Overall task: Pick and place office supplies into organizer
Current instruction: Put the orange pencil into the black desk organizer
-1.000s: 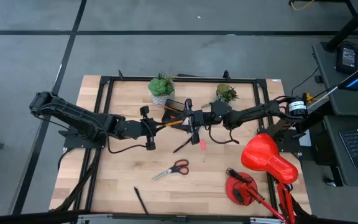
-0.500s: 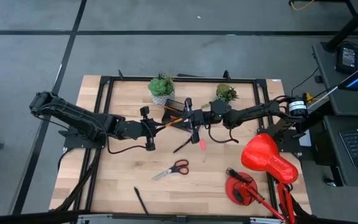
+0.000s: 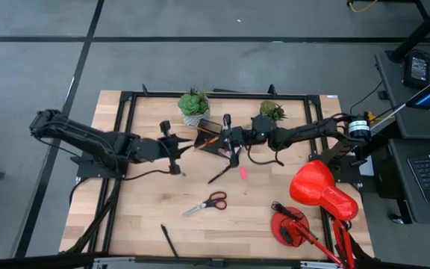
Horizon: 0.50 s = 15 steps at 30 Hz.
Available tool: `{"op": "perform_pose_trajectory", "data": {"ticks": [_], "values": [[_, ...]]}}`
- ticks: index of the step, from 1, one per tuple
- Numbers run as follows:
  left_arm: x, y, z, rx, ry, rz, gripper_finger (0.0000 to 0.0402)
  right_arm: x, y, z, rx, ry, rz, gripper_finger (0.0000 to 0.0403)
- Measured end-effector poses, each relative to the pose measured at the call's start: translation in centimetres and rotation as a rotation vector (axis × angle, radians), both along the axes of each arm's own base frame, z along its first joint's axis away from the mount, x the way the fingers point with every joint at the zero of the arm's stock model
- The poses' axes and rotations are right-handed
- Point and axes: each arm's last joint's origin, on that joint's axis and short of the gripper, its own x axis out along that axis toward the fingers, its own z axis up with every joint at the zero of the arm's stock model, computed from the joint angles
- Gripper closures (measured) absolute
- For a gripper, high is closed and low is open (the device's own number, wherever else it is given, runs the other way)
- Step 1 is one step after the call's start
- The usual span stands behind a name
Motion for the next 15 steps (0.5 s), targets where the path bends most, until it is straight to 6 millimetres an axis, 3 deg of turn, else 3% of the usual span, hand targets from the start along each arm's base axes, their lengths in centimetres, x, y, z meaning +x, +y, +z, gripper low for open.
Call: {"op": "perform_pose_trajectory", "data": {"ticks": [9,15], "values": [[-1.9,0.4,1.2,-0.020,-0.026,-0.008,0.0393,-0.2,-2.5,-0.6,0.010,0.061,-0.163,0.0386],[-2.4,0.7,1.6,-0.021,-0.034,-0.027,0.0400,0.1,-4.1,-0.4,0.017,0.145,-0.232,0.0386]]}}
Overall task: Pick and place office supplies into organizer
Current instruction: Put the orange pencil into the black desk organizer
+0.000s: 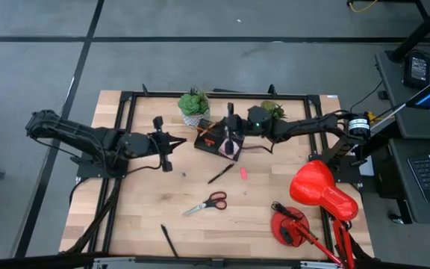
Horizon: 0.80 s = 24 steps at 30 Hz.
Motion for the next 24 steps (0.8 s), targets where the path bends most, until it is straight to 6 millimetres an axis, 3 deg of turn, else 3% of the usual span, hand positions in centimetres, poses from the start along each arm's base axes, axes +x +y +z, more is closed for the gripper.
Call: {"op": "perform_pose_trajectory", "data": {"ticks": [4,9,18,24], "values": [[0.2,0.6,-0.2,-0.008,-0.001,-0.006,0.0400,0.8,-0.6,1.0,-0.062,0.102,-0.097,0.0386],[-0.4,1.9,-2.2,-0.006,-0.062,-0.050,0.0400,1.4,-0.7,2.1,-0.113,0.166,-0.137,0.0386],[-3.4,3.8,-5.1,-0.072,-0.170,-0.056,0.0400,0.9,-1.7,1.2,-0.094,0.273,-0.245,0.0386],[-4.0,4.2,-7.0,-0.107,-0.144,-0.127,0.0400,0.8,-1.9,1.1,-0.054,0.274,-0.261,0.0386]]}}
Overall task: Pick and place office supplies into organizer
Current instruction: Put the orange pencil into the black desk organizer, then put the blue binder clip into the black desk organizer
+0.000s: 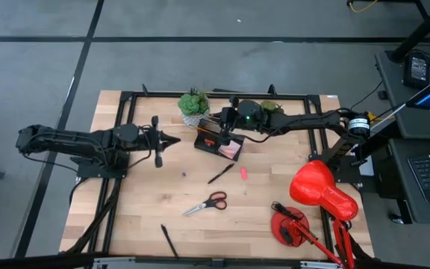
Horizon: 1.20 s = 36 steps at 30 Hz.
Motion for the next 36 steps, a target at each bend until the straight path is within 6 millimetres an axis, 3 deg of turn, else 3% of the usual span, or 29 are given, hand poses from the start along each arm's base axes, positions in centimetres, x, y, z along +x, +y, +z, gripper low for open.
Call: {"op": "perform_pose_trajectory", "data": {"ticks": [18,27,36], "values": [[-0.1,0.0,-1.1,-0.051,0.060,-0.145,0.0398,0.8,-0.4,-2.8,0.116,0.050,-0.042,0.0385],[-0.1,0.0,-1.2,-0.050,0.069,-0.148,0.0398,0.7,-1.1,-3.0,0.163,0.032,-0.080,0.0318],[-0.1,0.0,-1.2,-0.050,0.070,-0.147,0.0398,0.9,-1.1,-2.5,0.149,-0.012,-0.073,0.0308]]}}
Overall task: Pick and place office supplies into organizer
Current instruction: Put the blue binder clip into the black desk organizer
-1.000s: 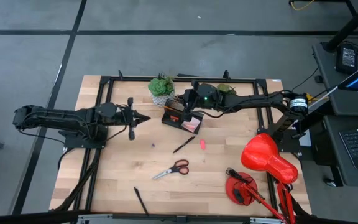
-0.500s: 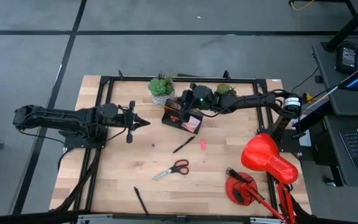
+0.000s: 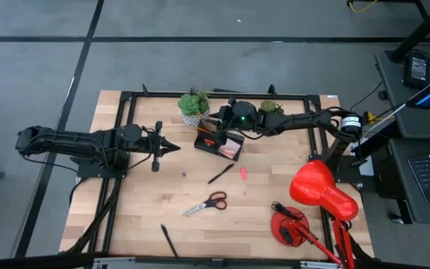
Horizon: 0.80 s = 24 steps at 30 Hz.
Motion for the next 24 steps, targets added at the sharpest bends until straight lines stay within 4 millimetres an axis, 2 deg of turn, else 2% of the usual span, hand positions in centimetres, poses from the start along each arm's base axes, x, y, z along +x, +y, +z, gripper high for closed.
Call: {"op": "perform_pose_trajectory", "data": {"ticks": [2,6,9,13,16,21,24], "values": [[0.0,0.0,0.0,-0.002,0.001,0.000,0.0398,0.1,0.1,0.2,0.005,-0.026,0.034,0.0307],[0.0,0.0,-0.1,-0.042,0.004,0.013,0.0398,0.3,0.9,1.3,0.012,-0.105,0.219,0.0313],[-0.1,0.0,-0.2,-0.052,0.015,0.016,0.0398,-0.1,1.8,3.0,-0.023,-0.149,0.268,0.0339],[-0.1,0.0,-0.2,-0.052,0.019,0.016,0.0398,-1.1,3.3,4.6,-0.087,-0.109,0.317,0.0393],[-0.1,-0.1,-0.2,-0.054,0.019,0.007,0.0398,-1.8,5.1,5.4,-0.110,-0.075,0.344,0.0396],[0.0,-1.1,-0.2,-0.081,0.019,-0.028,0.0400,-2.2,7.9,5.3,-0.117,0.020,0.334,0.0400],[0.0,-2.0,-0.2,-0.092,0.019,-0.027,0.0399,-2.1,9.2,4.7,-0.061,0.044,0.349,0.0401]]}}
